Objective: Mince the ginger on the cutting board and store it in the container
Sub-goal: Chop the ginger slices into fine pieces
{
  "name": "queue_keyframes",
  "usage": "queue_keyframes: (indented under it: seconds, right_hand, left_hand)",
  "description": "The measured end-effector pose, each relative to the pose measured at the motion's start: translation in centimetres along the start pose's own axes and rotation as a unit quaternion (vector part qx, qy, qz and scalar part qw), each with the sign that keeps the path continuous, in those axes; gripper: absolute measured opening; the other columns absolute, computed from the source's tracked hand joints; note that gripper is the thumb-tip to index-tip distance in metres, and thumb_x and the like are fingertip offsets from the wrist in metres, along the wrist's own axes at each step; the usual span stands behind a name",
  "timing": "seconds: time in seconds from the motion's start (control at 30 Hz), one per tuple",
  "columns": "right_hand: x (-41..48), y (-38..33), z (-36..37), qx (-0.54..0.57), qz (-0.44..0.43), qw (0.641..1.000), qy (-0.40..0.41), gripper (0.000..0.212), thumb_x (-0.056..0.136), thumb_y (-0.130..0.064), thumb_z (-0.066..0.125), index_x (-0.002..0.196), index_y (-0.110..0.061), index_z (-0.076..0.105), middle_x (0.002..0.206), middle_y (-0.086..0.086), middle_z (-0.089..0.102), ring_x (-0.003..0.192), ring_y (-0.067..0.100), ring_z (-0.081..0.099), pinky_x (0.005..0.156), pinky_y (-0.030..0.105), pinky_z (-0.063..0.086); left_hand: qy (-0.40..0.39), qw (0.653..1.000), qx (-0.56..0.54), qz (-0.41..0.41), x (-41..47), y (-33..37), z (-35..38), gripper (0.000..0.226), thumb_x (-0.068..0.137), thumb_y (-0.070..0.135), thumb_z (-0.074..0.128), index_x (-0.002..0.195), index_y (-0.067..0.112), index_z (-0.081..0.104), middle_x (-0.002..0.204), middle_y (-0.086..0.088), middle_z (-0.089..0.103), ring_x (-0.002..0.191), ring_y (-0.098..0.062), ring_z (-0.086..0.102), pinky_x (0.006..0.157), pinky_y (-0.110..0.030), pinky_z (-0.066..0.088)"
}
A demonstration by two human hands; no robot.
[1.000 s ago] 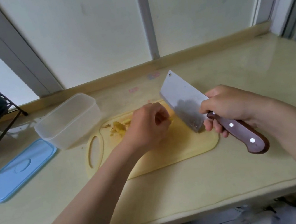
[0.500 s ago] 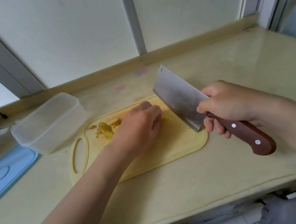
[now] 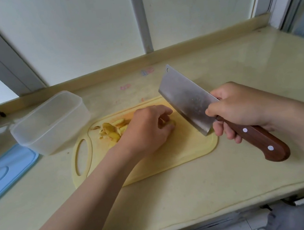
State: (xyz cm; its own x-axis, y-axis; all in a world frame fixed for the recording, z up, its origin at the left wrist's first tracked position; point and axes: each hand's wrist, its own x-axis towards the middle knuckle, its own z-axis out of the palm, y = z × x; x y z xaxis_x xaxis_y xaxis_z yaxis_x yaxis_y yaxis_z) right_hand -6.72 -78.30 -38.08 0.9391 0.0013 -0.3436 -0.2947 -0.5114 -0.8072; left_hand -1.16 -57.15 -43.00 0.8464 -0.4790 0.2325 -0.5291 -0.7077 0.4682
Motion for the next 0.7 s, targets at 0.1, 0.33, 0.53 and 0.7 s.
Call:
queue_keyframes:
  seconds: [0.1,0.33,0.53,0.7]
  right_hand:
    - [0.0,0.1,0.0,0.001,0.0,1.0,0.0,0.017,0.098,-0.001,0.044,0.107,0.007,0.054,0.063,0.019,0.061,0.041,0.022,0.05,0.041,0.029,0.046]
    - [-0.1,0.5,-0.4,0.007,0.006,1.0,-0.001,0.019,0.098,-0.002,0.044,0.111,0.009,0.053,0.064,0.02,0.062,0.041,0.023,0.05,0.041,0.029,0.046]
    - [-0.2,0.6,-0.3,0.019,0.01,1.0,-0.005,0.016,0.098,-0.002,0.044,0.106,0.003,0.057,0.063,0.018,0.062,0.042,0.023,0.05,0.042,0.028,0.046]
    - [-0.4,0.5,0.1,0.029,0.01,1.0,0.004,0.016,0.097,-0.001,0.043,0.104,0.0,0.057,0.062,0.019,0.062,0.041,0.022,0.05,0.041,0.029,0.046]
  left_hand:
    - [0.001,1.0,-0.002,-0.002,0.1,0.1,0.1,0.033,0.089,0.018,0.072,0.122,0.017,0.069,0.094,0.01,0.065,0.081,-0.004,0.058,0.075,-0.007,0.042]
    - [-0.032,0.999,0.005,0.039,-0.1,0.1,-0.7,0.034,0.093,0.014,0.07,0.127,0.014,0.068,0.102,0.003,0.07,0.088,-0.01,0.064,0.083,-0.019,0.051]
    - [0.031,0.999,0.019,0.006,-0.1,0.3,-0.6,0.042,0.092,-0.002,0.051,0.129,0.012,0.065,0.098,0.0,0.073,0.088,-0.013,0.063,0.079,-0.018,0.044]
    - [0.058,0.997,0.012,-0.059,-0.3,0.2,-1.3,0.033,0.095,0.004,0.05,0.119,0.019,0.067,0.092,0.004,0.066,0.078,-0.005,0.057,0.068,-0.012,0.044]
